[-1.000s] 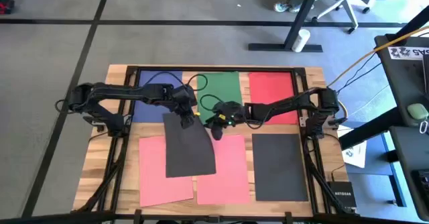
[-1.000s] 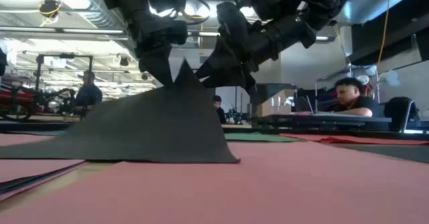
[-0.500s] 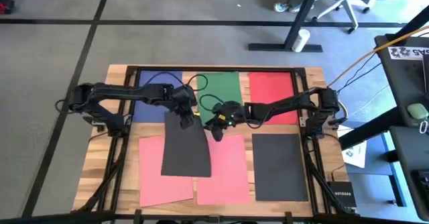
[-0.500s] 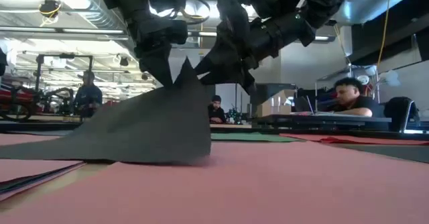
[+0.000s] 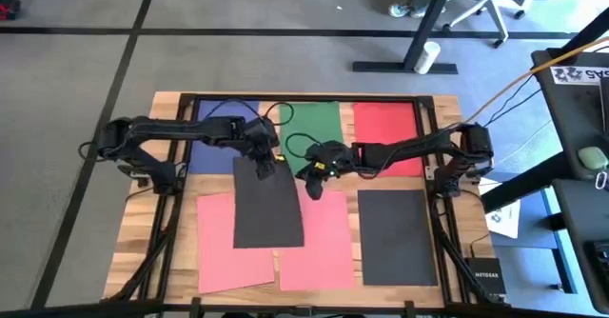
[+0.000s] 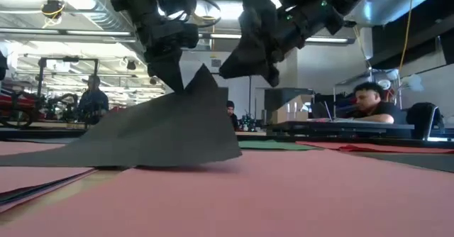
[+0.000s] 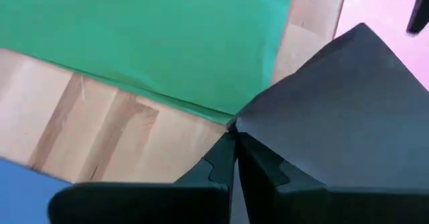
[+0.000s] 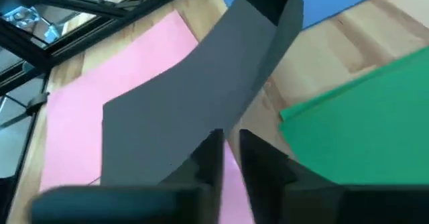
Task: Organize paper
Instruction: Stack the black paper on top of the other black paper
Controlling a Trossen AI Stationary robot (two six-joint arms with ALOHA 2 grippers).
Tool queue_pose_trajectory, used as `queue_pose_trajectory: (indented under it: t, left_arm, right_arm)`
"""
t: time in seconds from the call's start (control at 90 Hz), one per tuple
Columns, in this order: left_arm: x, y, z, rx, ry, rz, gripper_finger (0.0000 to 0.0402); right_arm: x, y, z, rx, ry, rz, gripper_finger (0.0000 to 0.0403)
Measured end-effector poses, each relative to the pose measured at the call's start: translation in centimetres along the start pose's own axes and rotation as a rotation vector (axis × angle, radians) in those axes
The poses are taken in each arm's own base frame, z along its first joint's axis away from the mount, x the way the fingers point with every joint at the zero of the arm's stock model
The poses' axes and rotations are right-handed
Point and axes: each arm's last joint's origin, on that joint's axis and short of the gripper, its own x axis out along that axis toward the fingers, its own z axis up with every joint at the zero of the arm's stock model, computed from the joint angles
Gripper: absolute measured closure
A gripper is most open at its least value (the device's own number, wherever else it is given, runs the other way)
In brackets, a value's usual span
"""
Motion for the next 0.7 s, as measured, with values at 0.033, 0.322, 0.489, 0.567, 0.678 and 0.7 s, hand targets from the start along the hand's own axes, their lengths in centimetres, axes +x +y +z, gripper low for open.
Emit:
queue_pose_trajectory:
  t: [0.033,0.322,0.489,0.567,0.678,0.7]
  left_arm:
    - [0.00,-0.01,0.00,0.000,0.000,0.000,0.0399]
    - [0.01,-0.01,0.03,0.000,-0.003,0.000,0.0399]
    - [0.01,-0.01,0.04,0.000,-0.004,0.000,0.0399]
    - [0.01,-0.03,0.16,0.000,-0.017,-0.002,0.0399]
    - [0.01,-0.05,0.29,0.000,-0.029,-0.004,0.0399]
    - [0.01,-0.05,0.29,0.000,-0.030,-0.004,0.0399]
  right_arm:
    - [0.16,-0.02,0.03,0.014,-0.013,-0.002,0.0396]
    - [0.44,0.06,0.22,0.049,-0.044,0.016,0.0302]
    - [0.44,0.08,0.25,0.056,-0.047,0.017,0.0304]
    - [0.43,0.11,0.32,0.056,-0.054,0.020,0.0318]
    - [0.41,0.22,0.59,0.055,-0.084,0.027,0.0345]
    - [0.41,0.22,0.61,0.054,-0.086,0.027,0.0351]
